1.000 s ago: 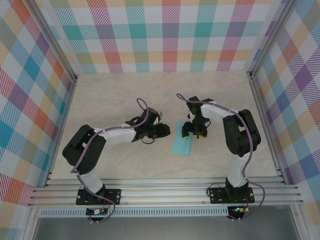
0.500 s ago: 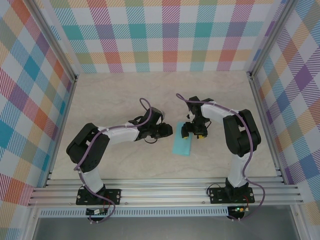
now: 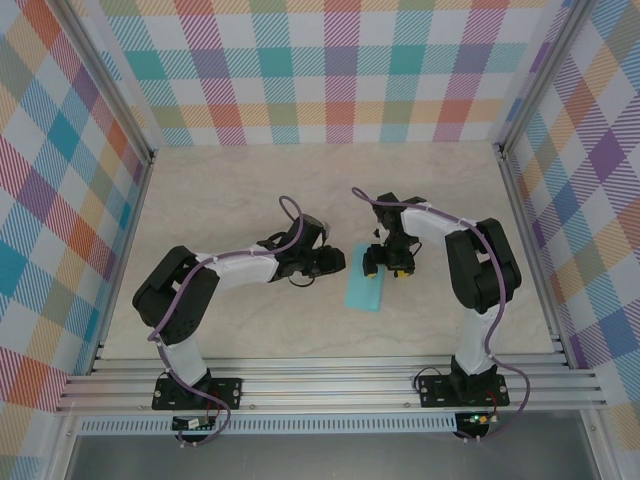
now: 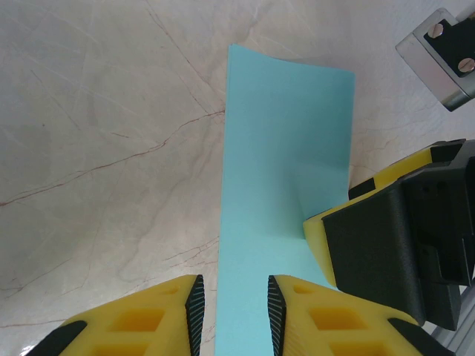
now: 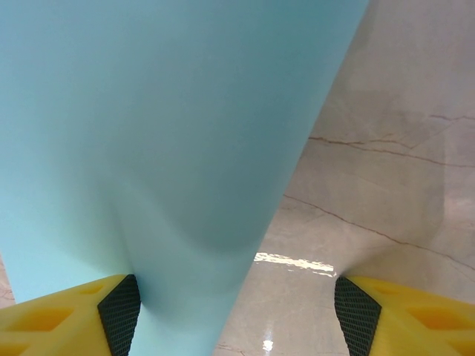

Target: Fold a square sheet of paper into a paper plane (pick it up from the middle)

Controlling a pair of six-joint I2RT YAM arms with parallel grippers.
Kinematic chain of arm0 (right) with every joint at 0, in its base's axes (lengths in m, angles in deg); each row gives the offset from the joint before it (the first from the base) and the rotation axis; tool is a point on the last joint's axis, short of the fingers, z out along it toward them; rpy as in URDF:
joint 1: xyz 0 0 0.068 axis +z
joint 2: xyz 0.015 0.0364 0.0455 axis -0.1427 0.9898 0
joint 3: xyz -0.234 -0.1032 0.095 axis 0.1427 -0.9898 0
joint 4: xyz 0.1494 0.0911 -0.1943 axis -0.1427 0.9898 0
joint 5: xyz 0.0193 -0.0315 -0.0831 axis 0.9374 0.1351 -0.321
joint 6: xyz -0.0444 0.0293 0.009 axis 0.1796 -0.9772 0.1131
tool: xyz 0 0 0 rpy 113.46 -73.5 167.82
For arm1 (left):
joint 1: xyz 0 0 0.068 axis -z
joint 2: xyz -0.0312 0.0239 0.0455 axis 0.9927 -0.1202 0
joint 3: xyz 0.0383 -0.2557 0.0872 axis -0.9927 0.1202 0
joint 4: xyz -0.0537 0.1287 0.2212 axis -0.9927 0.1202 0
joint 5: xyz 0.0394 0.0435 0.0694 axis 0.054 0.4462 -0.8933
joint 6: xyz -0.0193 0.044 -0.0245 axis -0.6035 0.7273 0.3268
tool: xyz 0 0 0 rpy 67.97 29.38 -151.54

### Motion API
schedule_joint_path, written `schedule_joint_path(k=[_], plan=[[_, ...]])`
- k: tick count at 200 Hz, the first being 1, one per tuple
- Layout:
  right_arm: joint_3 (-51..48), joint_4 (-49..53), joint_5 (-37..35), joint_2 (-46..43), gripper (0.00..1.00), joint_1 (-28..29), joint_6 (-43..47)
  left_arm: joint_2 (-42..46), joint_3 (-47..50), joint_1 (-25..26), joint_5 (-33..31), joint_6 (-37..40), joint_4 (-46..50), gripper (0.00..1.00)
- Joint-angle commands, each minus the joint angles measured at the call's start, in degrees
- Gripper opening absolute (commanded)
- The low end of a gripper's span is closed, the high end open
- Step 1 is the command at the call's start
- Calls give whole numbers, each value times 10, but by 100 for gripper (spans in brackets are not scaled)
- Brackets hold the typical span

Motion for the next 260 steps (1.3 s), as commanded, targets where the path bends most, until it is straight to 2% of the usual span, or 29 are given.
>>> schedule_joint_path(k=[1, 55, 84, 108, 207, 260], plan=[[-3, -18, -4, 35, 74, 2, 0, -7, -14, 7, 9, -3, 5, 31], [-5, -17, -5, 37, 74, 2, 2, -39, -44, 15, 33, 0, 14, 28], [-4, -17, -3, 37, 74, 2, 2, -71, -70, 25, 39, -6, 23, 16], [-5, -16, -3, 37, 74, 2, 2, -90, -87, 31, 50, -13, 23, 0], [-9, -19, -2, 37, 74, 2, 0, -132, -102, 35, 64, -25, 14, 0], [-8, -22, 4, 22, 75, 2, -5, -147, -103, 35, 31, -25, 65, 0]])
